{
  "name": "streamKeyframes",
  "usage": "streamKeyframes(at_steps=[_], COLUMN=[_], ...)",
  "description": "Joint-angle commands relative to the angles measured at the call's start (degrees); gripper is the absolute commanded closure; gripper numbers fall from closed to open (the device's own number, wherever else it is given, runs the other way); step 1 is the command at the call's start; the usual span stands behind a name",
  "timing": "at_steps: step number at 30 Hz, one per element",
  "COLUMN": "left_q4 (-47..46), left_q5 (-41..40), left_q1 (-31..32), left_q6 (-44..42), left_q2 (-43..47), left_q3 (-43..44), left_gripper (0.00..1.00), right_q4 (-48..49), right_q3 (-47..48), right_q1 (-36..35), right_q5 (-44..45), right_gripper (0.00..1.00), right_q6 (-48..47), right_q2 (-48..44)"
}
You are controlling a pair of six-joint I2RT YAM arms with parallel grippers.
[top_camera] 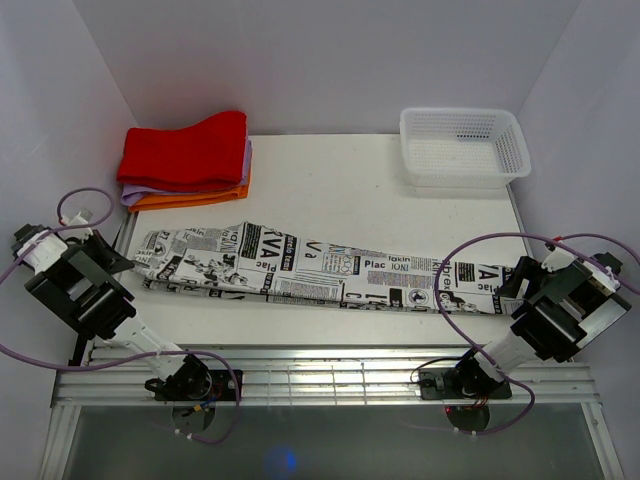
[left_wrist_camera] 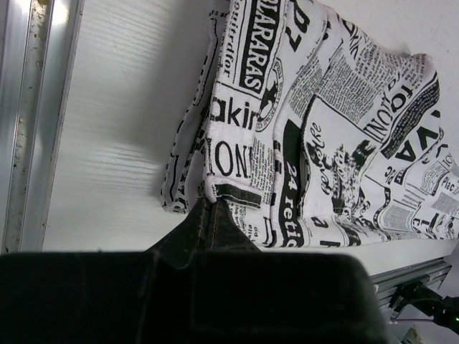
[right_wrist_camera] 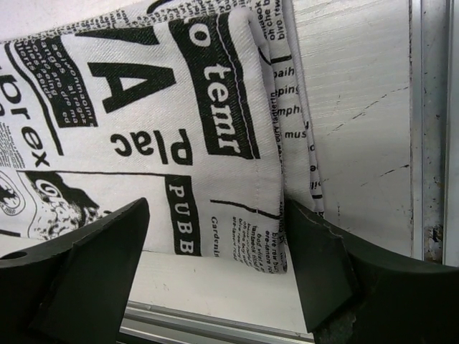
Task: Fold and stack the trousers
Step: Fold the trousers
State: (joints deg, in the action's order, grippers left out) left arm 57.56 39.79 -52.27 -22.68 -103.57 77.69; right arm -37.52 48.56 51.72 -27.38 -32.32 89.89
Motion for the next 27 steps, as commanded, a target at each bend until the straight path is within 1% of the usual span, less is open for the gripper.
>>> streamKeyframes(at_steps=[1, 2, 3, 4, 5, 6, 7, 8, 9, 10, 11, 13, 14, 15, 19, 21, 22, 23, 24, 25, 26, 27], left_q4=[-4.6, -4.7, -4.8, -4.8, -4.9, -4.7, -4.7, -4.8, -4.9, -5.0, -5.1, -5.8, -6.4, -6.7, -7.9, -8.2, -8.3, -8.4, -8.5, -8.7, -9.0, -9.1], left_q5=[-0.1, 0.0, 0.0, -0.1, 0.2, 0.8, 1.1, 1.3, 1.3, 0.9, 0.6, -0.4, -0.7, -0.9, -1.4, -1.0, -0.9, -0.3, -0.2, -0.2, -0.2, -0.4], left_q1=[-0.8, -0.7, -0.7, -0.7, -0.7, -0.6, -0.6, -0.6, -0.6, -0.5, -0.6, -0.6, -0.6, -0.6, -0.6, -0.6, -0.6, -0.6, -0.6, -0.6, -0.6, -0.6], left_q6=[-1.1, -1.1, -1.1, -0.9, -1.0, -1.1, -1.2, -1.6, -1.9, -2.1, -2.3, -3.2, -3.6, -4.0, -5.2, -5.4, -5.4, -5.4, -5.5, -5.4, -5.4, -5.3], left_q2=[-0.5, -0.7, -1.1, -1.4, -1.5, -1.5, -1.4, -1.1, -0.8, -0.4, -0.1, 1.1, 1.6, 2.1, 3.7, 3.9, 3.8, 3.8, 3.6, 3.6, 3.4, 3.0], left_q3=[-0.7, -0.9, -1.0, -1.2, -1.3, -1.6, -2.2, -2.5, -2.9, -3.2, -3.8, -4.6, -5.4, -5.9, -7.6, -8.2, -8.3, -8.3, -8.5, -8.6, -8.7, -8.8], left_gripper=[1.00, 1.00, 0.97, 0.93, 0.88, 0.81, 0.78, 0.76, 0.72, 0.70, 0.68, 0.65, 0.64, 0.63, 0.61, 0.62, 0.65, 0.77, 0.84, 0.89, 0.97, 0.99], right_q4=[8.3, 8.1, 8.0, 7.7, 6.9, 6.4, 6.1, 5.4, 5.1, 4.7, 4.4, 2.6, 1.8, 0.4, -3.4, -5.1, -5.7, -5.6, -5.3, -4.2, -3.8, -3.6], right_q3=[-3.6, -3.6, -3.4, -3.3, -3.1, -2.8, -2.6, -2.4, -2.2, -1.8, -1.5, -0.3, 0.0, 0.6, 3.5, 6.1, 7.0, 7.7, 8.7, 8.8, 8.8, 9.1], right_q1=[1.4, 1.4, 1.4, 1.4, 1.4, 1.4, 1.4, 1.4, 1.4, 1.4, 1.4, 1.4, 1.4, 1.4, 1.4, 1.3, 1.2, 1.2, 1.3, 1.3, 1.3, 1.3], right_q5=[16.0, 15.8, 15.7, 15.3, 14.8, 13.9, 13.4, 13.2, 12.6, 12.3, 12.0, 10.7, 10.1, 9.5, 4.9, 2.9, 2.6, 2.5, 2.7, 2.9, 3.2, 3.8], right_gripper=[0.17, 0.18, 0.19, 0.19, 0.24, 0.30, 0.38, 0.49, 0.55, 0.59, 0.67, 0.78, 0.88, 0.92, 0.92, 0.92, 0.92, 0.92, 0.92, 0.92, 0.92, 0.92], right_q6=[-3.7, -3.7, -3.7, -3.9, -4.1, -4.3, -4.5, -4.5, -4.5, -4.5, -4.5, -4.5, -4.6, -4.7, -4.9, -5.0, -5.0, -5.0, -5.0, -5.1, -5.1, -5.2], right_q2=[6.0, 6.2, 6.3, 6.4, 6.5, 6.6, 6.6, 6.4, 6.4, 6.3, 5.8, 5.1, 4.0, 3.2, -2.2, -3.6, -4.6, -5.2, -5.5, -5.9, -5.6, -5.3])
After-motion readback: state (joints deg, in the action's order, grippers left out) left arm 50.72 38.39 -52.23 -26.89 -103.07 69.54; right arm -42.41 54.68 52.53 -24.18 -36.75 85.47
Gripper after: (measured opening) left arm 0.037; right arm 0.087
